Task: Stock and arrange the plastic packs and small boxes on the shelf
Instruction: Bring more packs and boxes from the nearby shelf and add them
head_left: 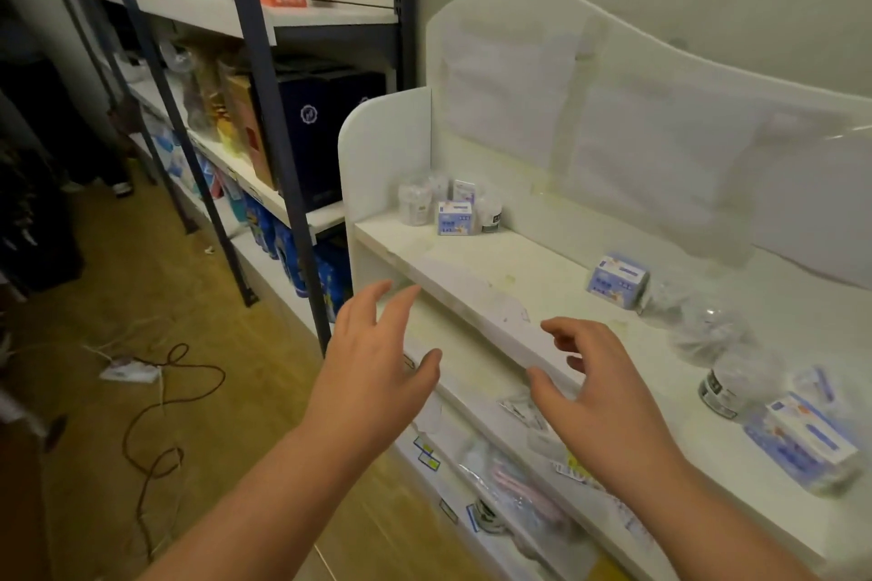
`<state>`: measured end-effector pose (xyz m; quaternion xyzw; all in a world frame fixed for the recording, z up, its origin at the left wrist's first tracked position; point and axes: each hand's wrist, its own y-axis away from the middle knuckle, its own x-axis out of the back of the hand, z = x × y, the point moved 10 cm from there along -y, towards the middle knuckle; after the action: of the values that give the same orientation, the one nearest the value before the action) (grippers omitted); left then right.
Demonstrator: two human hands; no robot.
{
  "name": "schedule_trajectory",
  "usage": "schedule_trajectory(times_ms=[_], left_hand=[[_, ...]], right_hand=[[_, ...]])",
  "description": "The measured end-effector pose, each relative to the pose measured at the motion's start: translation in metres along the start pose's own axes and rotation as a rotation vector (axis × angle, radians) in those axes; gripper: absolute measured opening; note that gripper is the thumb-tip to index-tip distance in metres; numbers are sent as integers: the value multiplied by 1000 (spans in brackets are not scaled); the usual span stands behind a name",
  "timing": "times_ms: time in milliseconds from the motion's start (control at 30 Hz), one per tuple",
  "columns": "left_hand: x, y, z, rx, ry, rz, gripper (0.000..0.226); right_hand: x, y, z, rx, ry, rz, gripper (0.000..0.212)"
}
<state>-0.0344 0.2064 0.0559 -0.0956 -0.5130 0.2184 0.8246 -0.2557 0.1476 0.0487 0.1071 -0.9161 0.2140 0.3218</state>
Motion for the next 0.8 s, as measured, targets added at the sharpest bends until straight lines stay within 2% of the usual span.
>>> schedule_trajectory(times_ms=[200,367,667,800], left_hand=[[-18,-53,-26,-4,-37,-25,72],[-35,-126,-47,1,-96,-50,74],[-71,-225,-91,77,-100,-66,75],[-92,-259,-109,51,-89,-74,74]], right_hand=[[-35,-74,30,-79,-143,43,40],[-65,-159,53,-56,-100,37,40],[-121,-302,69,77,209,-121,53],[-166,-337,76,79,406,-300,60]])
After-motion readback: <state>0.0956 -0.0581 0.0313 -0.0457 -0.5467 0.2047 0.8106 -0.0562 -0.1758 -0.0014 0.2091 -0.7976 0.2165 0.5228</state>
